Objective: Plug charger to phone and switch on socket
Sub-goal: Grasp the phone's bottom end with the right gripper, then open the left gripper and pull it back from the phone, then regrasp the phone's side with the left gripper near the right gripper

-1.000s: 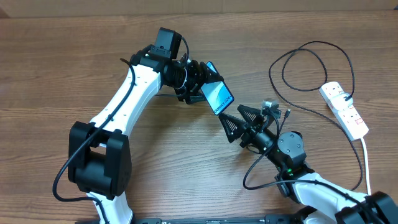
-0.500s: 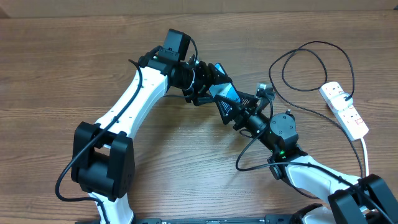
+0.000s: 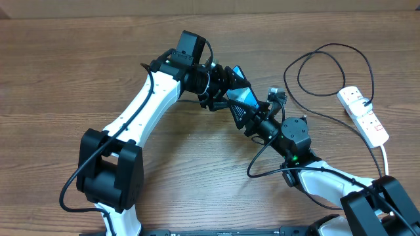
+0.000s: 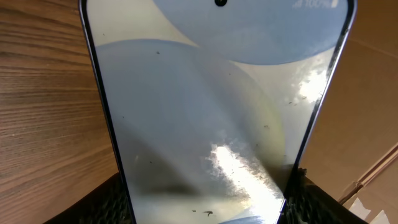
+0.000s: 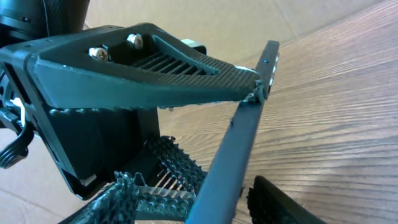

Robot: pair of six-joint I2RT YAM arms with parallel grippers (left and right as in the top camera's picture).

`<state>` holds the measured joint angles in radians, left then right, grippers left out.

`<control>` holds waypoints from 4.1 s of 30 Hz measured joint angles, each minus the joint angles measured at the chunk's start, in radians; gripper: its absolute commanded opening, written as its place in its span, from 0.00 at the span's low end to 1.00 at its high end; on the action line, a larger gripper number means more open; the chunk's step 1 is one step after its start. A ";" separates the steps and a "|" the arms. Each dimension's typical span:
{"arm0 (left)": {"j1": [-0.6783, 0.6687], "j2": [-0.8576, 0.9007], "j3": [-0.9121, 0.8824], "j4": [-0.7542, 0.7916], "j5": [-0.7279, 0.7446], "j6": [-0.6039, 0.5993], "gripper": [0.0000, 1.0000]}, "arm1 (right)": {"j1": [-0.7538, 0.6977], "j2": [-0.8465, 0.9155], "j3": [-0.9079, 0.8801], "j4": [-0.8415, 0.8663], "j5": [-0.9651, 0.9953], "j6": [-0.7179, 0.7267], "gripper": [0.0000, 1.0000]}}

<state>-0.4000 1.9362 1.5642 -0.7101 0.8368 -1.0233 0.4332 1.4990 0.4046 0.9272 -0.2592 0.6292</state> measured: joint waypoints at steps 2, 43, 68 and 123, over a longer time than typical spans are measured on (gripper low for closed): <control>0.000 0.000 0.000 0.000 0.000 0.000 0.46 | 0.000 0.000 0.000 0.000 0.000 0.001 0.46; 0.004 0.001 0.009 0.001 -0.024 0.057 1.00 | -0.002 0.007 0.025 -0.099 -0.042 0.426 0.04; 0.251 -0.505 0.020 -0.409 -0.443 0.515 1.00 | 0.000 0.008 0.020 -0.195 -0.544 1.216 0.04; 0.117 -0.698 -0.827 0.507 -0.262 -0.354 0.65 | 0.116 0.009 0.019 -0.090 -0.383 1.305 0.04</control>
<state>-0.2832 1.2381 0.7368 -0.2035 0.5747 -1.3773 0.5488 1.5078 0.4232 0.8371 -0.6422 1.9347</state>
